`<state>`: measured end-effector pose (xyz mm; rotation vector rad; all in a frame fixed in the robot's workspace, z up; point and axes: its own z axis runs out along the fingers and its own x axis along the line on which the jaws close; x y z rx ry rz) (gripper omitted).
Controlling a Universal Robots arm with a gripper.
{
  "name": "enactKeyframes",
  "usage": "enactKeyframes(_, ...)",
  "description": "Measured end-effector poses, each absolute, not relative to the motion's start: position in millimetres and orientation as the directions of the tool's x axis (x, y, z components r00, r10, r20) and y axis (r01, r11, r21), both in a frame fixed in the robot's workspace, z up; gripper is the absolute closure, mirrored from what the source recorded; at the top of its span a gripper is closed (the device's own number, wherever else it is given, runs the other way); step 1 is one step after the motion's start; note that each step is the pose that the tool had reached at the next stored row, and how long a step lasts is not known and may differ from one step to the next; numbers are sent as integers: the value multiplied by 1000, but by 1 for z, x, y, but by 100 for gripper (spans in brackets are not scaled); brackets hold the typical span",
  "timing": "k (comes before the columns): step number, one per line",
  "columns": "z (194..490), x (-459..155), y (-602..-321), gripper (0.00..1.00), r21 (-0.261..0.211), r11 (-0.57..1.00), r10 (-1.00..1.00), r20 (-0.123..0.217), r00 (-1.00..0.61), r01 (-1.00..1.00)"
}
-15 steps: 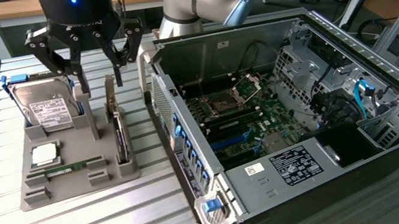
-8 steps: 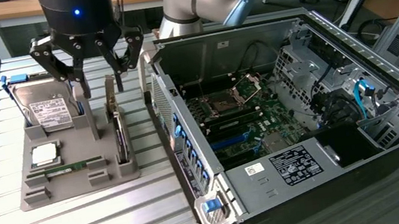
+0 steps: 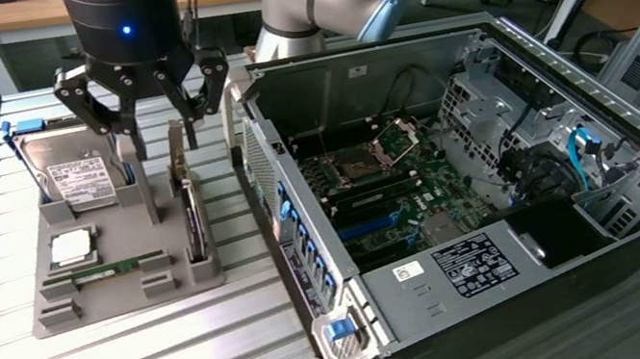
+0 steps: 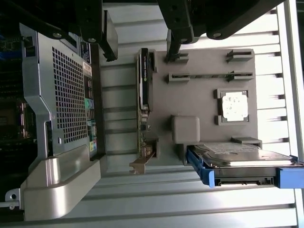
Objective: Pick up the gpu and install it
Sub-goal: 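Pick up the gpu and move the gpu toward the slot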
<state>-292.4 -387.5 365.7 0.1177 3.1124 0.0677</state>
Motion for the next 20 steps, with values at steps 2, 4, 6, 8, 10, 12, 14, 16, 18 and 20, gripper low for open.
enactKeyframes(2, 365, -292, -387, 46, 44, 996, 76, -24, -997, 75)
enactKeyframes(4, 363, -292, -387, 46, 44, 996, 76, -24, -997, 75)
enactKeyframes(6, 362, -292, -387, 46, 44, 996, 76, -24, -997, 75)
enactKeyframes(8, 361, -292, -387, 46, 44, 996, 76, -24, -997, 75)
enactKeyframes(10, 360, -292, -387, 46, 44, 996, 76, -24, -997, 75)
enactKeyframes(12, 359, -292, -387, 46, 44, 996, 76, -24, -997, 75)
enactKeyframes(14, 358, -292, -386, 46, 44, 996, 76, -24, -997, 75)
enactKeyframes(16, 357, -292, -386, 46, 44, 996, 76, -24, -997, 75)
enactKeyframes(18, 356, -292, -386, 46, 44, 996, 76, -24, -997, 75)
enactKeyframes(20, 355, -292, -386, 46, 44, 996, 76, -24, -997, 75)
